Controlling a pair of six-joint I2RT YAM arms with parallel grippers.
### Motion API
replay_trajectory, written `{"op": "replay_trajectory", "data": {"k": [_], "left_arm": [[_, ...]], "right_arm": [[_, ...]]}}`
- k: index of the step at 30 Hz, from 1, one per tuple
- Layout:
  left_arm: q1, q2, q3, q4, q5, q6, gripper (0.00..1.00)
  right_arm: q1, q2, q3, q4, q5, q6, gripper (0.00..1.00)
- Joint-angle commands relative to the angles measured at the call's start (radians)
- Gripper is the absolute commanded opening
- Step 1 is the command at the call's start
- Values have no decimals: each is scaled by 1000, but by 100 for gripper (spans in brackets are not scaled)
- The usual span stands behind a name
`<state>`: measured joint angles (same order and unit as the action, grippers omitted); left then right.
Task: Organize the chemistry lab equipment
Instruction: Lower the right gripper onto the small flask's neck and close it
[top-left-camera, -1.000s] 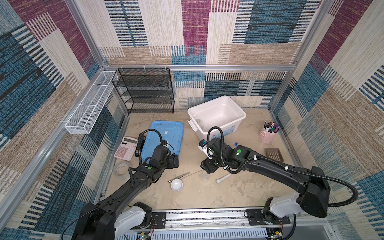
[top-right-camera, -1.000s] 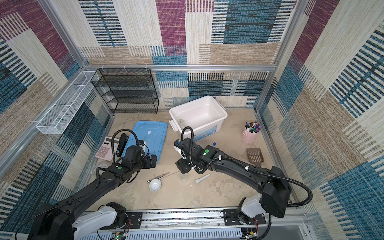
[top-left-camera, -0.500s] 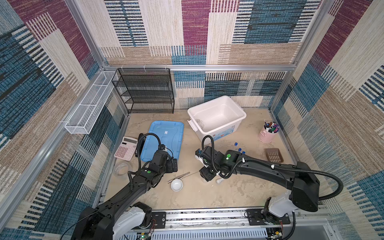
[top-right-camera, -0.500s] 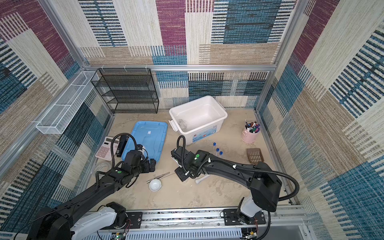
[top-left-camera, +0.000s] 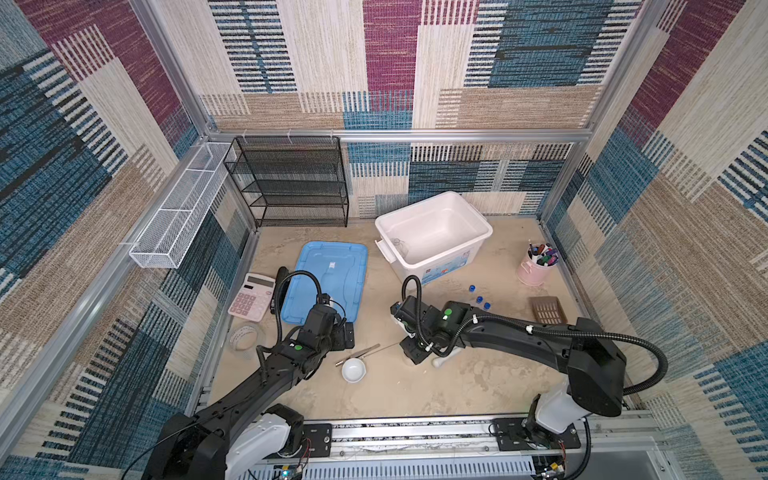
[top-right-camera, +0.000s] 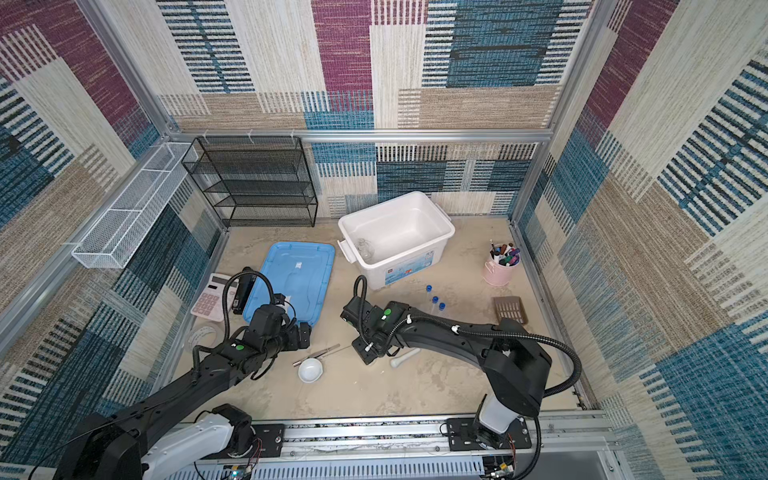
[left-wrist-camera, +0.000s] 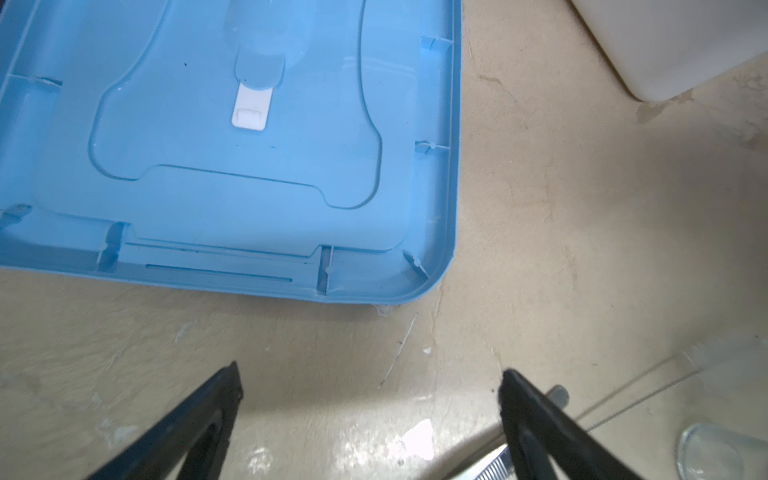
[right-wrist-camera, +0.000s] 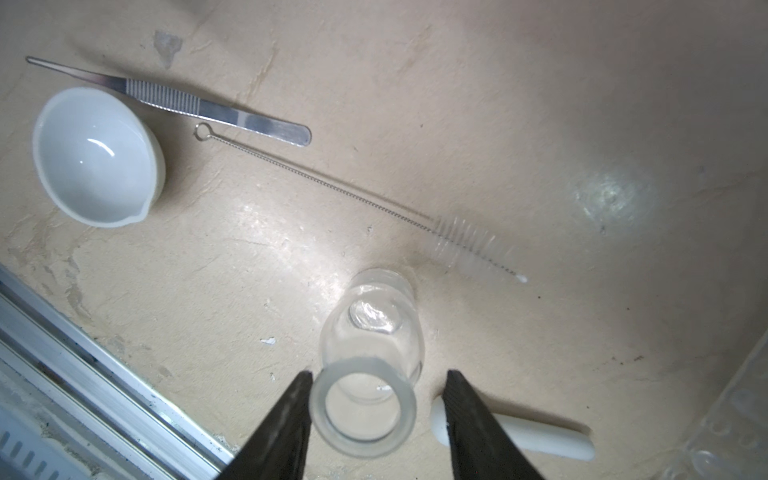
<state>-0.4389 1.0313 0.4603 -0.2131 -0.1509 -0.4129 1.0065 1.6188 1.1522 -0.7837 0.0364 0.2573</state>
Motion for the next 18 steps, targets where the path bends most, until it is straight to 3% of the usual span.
{"op": "replay_trajectory", "data": {"k": [1,18], "left_arm": [[0,-11,-4,25,-4,-12,99],[0,-25,-15,31,-1,-18,99]], "right_arm": [[0,11,13,-3,2,10,53],[0,37,27,-15,13,10,38]]}}
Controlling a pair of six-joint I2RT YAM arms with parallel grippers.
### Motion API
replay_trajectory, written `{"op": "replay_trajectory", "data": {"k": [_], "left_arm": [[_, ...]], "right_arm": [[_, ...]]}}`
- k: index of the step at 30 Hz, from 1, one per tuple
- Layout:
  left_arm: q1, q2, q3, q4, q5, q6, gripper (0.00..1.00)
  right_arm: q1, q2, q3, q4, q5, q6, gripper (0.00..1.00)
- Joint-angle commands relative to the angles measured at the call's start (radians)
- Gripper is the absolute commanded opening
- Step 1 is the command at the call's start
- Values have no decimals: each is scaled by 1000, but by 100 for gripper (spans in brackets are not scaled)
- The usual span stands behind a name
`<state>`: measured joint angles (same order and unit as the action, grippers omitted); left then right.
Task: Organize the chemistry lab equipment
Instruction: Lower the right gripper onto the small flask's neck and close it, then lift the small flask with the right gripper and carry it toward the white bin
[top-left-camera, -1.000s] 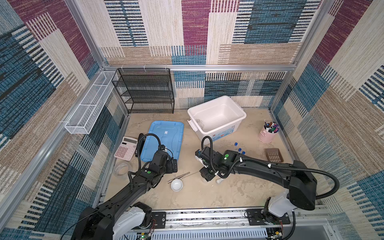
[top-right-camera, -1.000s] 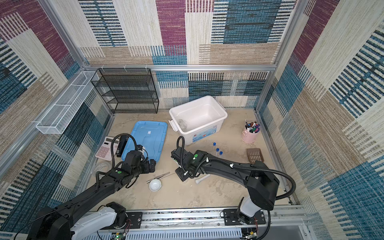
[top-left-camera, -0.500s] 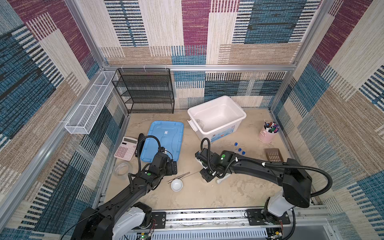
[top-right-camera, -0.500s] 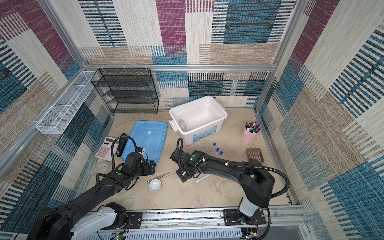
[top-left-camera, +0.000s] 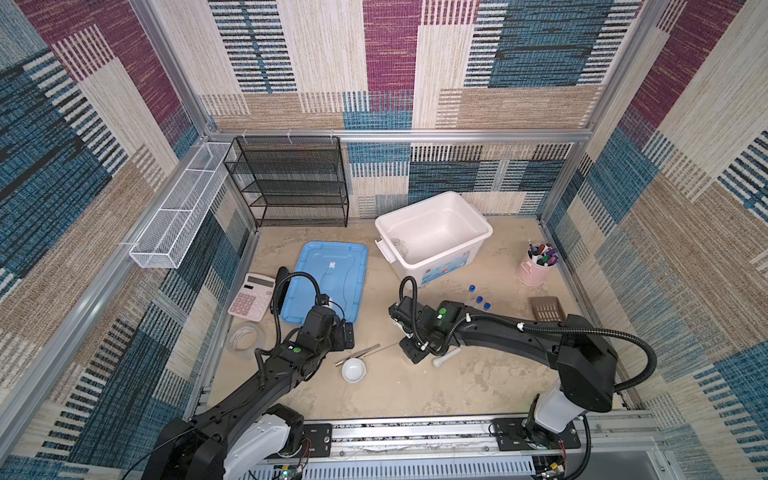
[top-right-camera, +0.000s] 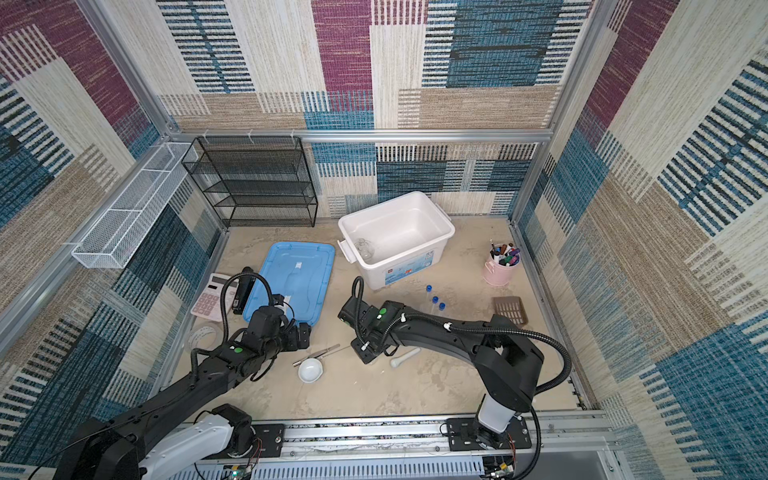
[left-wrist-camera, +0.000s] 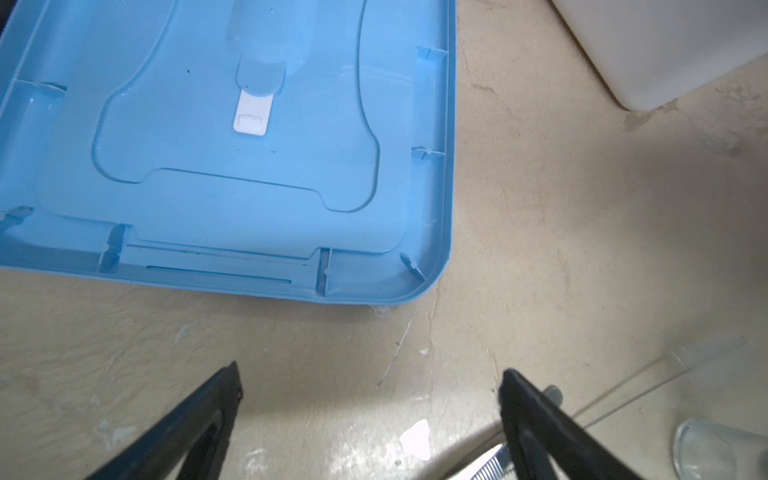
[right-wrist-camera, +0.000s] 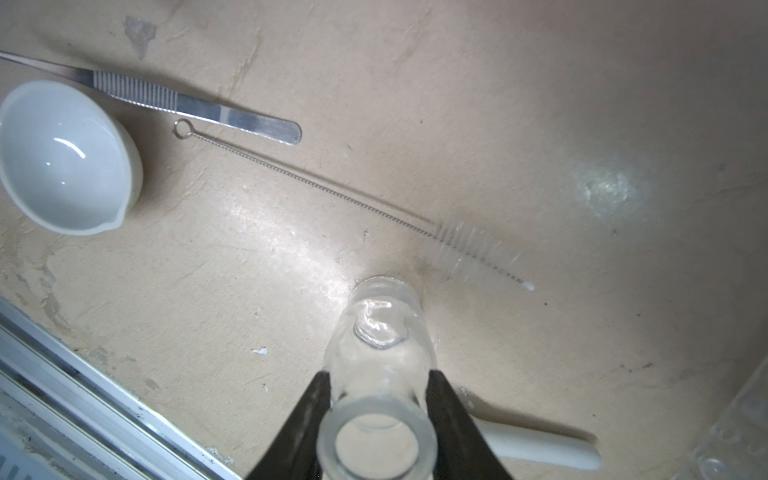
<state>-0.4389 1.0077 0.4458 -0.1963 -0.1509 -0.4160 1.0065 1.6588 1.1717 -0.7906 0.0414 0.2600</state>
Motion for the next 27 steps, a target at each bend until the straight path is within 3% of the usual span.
{"op": "replay_trajectory", "data": {"k": [1,7,27], "left_arm": [[0,-2,-1,15,-2,-15,99],[-1,-2,-1,14,-2,-14,99],[-15,20,14,26,8,-19,99]], "right_arm": [[1,-4,5,-10,12,8,38],[0,-12,5,-15,18,12,33],[0,-58,103,-91,81,-6,31]]}}
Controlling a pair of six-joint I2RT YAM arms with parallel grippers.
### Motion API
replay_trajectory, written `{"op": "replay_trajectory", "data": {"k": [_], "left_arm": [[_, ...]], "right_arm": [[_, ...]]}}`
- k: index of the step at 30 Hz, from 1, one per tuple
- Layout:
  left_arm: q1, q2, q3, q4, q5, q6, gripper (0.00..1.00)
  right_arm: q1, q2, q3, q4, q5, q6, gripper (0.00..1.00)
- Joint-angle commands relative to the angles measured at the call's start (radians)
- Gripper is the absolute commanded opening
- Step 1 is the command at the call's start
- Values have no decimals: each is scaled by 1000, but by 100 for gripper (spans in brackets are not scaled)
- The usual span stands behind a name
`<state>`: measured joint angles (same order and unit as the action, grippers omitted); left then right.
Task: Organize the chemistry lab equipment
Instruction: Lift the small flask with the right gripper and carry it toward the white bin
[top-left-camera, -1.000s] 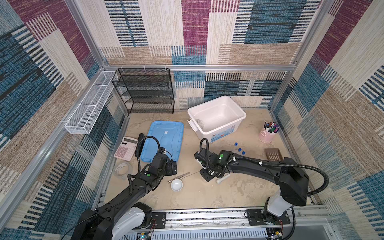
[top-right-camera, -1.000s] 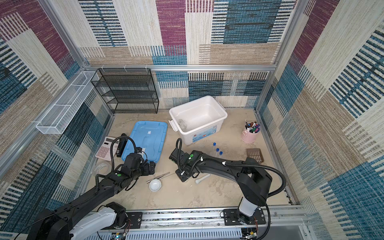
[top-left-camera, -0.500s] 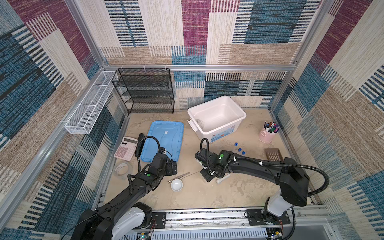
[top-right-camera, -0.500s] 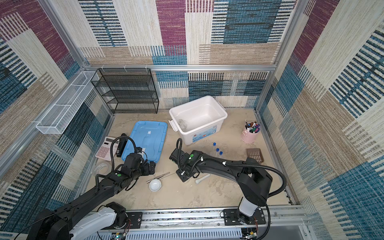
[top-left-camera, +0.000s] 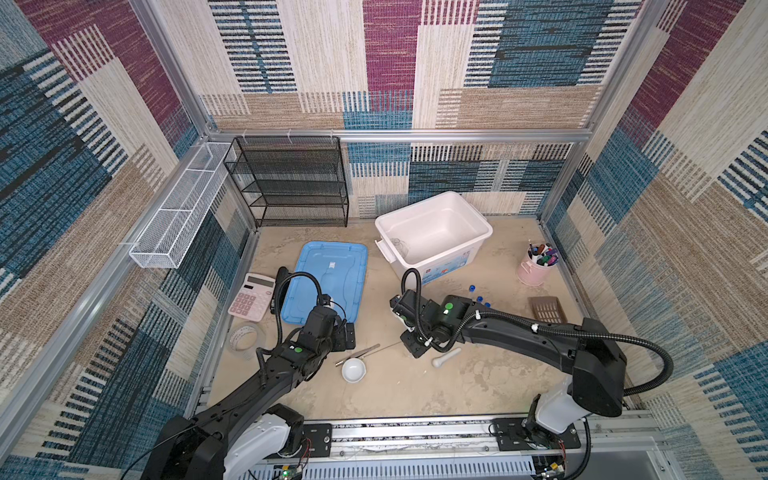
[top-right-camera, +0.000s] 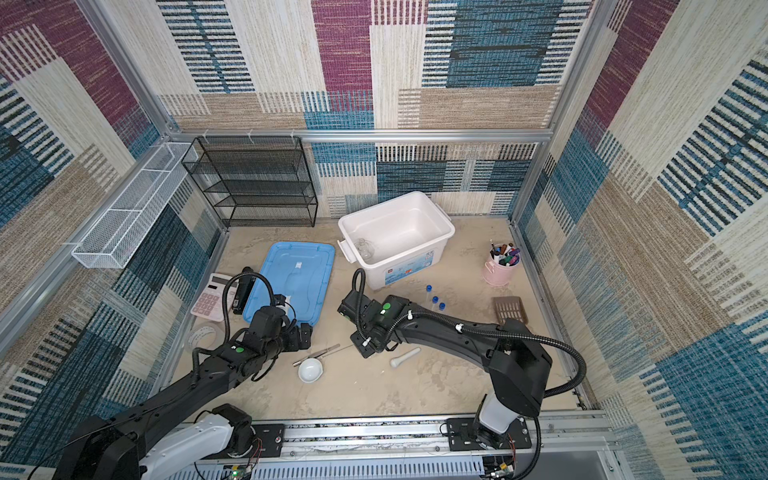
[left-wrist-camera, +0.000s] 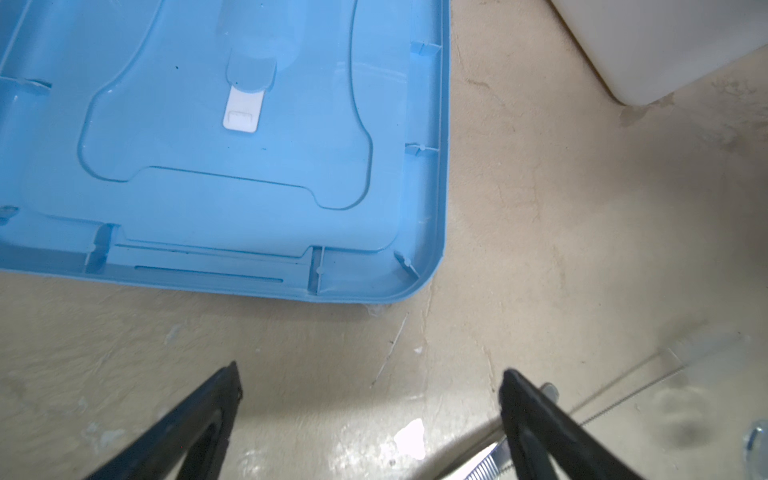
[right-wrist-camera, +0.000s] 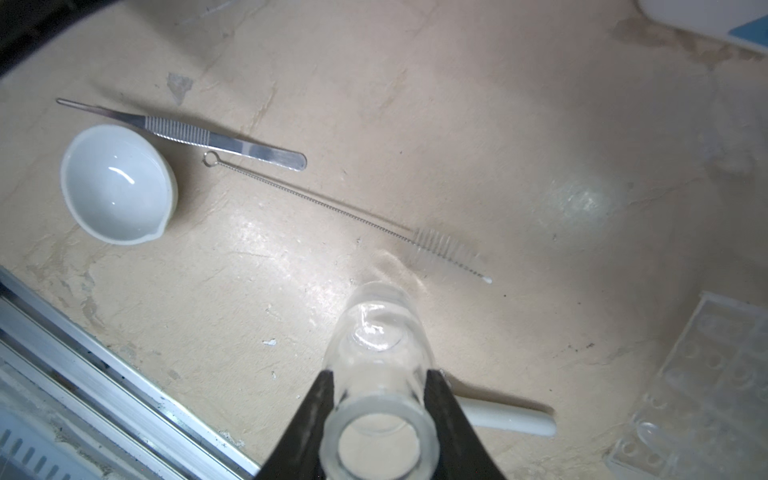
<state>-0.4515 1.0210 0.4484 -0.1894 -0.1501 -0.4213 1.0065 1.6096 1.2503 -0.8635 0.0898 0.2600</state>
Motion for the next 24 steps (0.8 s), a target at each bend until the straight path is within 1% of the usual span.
{"op": "replay_trajectory", "data": {"k": [1,8,13,17,24], "left_arm": [[-4,11,13,19,7,-13,99],[-16,21,18,25,1,-13,99],[-22,34,24,28,-2,-12,99],[-28,45,28,34,-3,-11,99],[-36,81,41,44,0,-10,99]], "right_arm": [[-2,-8,37,-27,44,-9,31],[-27,-29,120,-60,63,-34,30],[-71,-52,181,-71,78,-63,30],[-117,-60,245,-84,111,-93,30],[-212,-46,359,-52,127,-161,30]]}}
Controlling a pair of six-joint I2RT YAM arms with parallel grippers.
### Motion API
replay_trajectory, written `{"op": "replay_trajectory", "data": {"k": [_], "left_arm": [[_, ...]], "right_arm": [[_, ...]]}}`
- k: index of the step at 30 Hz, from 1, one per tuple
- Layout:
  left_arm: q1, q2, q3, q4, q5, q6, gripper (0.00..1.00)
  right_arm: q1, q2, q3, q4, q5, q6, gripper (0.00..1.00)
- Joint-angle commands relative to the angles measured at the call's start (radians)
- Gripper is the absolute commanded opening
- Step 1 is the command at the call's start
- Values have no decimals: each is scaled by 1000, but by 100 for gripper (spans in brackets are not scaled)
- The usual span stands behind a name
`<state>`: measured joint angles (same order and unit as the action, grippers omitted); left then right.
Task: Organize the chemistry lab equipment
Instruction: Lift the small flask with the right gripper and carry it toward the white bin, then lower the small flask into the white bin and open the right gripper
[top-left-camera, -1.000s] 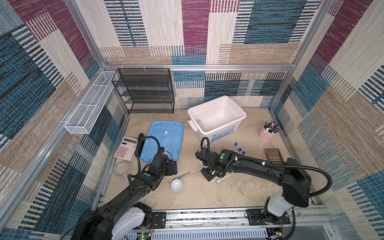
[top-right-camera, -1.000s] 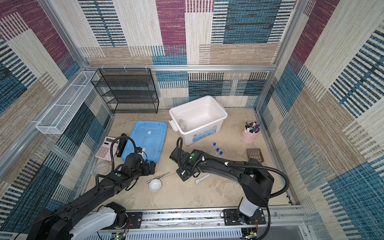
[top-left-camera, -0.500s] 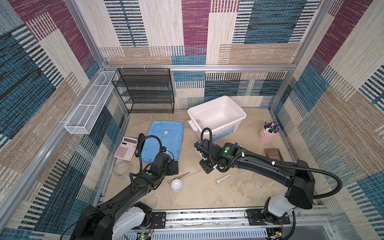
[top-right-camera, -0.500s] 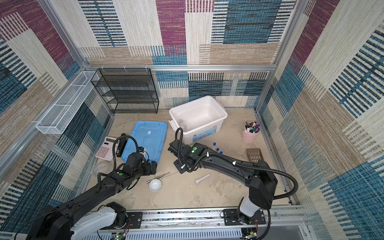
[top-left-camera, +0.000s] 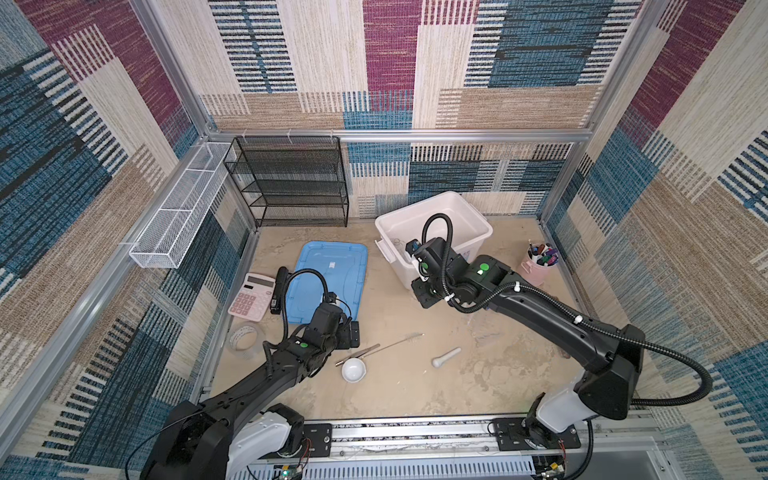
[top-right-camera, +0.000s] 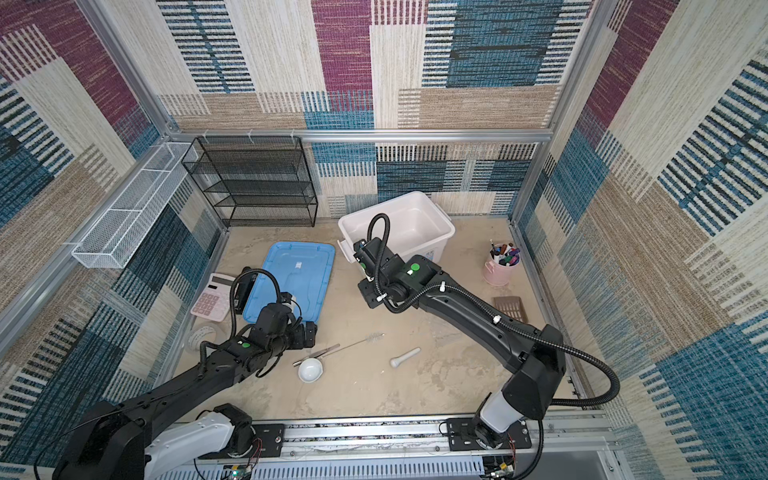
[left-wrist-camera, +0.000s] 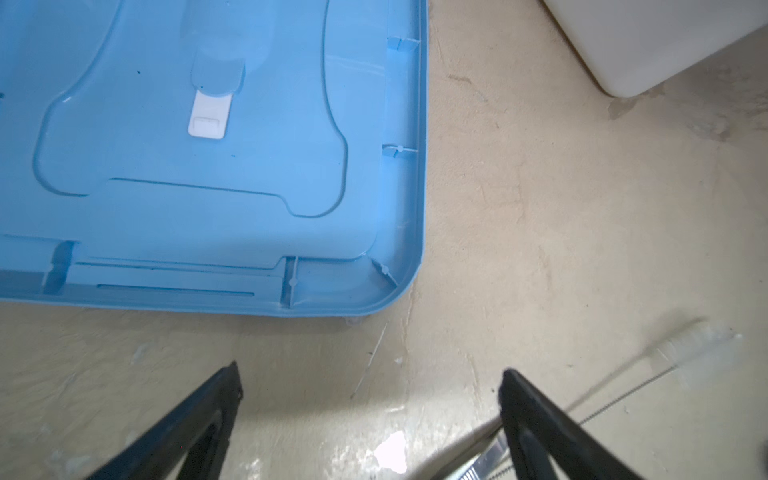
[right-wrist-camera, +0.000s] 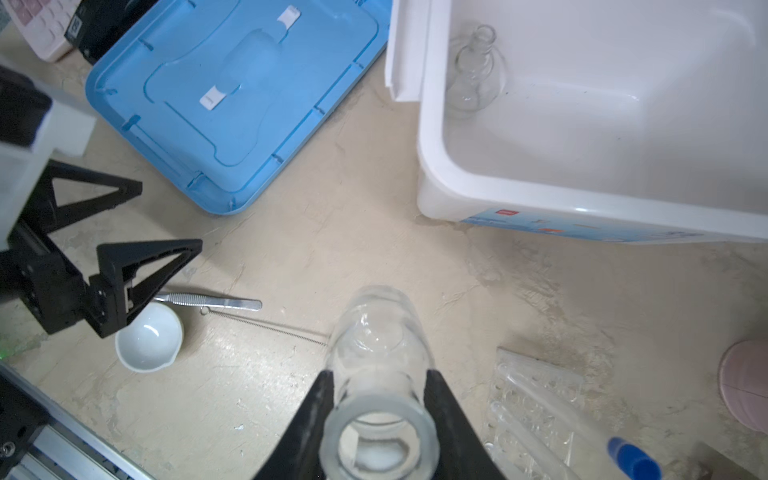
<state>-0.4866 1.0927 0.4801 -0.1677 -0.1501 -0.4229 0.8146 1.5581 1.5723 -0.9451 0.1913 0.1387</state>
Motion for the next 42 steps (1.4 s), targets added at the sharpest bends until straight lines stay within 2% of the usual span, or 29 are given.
{"op": "replay_trajectory", "data": {"k": [1,7,14,32,36,42], "left_arm": [[-3,10,10,26,1,-7,99],[-6,28,12,35,1,-4,99],[-9,49,11,52,8,-7,99],[-18,95,-8,107,27,-13,99],[-20,122,-7,121,34,-15,99],[-20,146,-8,137,34,-18,99]], "right_arm": [[-32,12,68,36,28,-49,30],[-98,54,163,84,7,-96,30],[-163,186,325,83,-18,-154,30],[-265,666,768,-39,-155,-261,28],[-277,726,802,-61,-181,-261,25],[-285,741,747,-16,-204,-250,24]]}}
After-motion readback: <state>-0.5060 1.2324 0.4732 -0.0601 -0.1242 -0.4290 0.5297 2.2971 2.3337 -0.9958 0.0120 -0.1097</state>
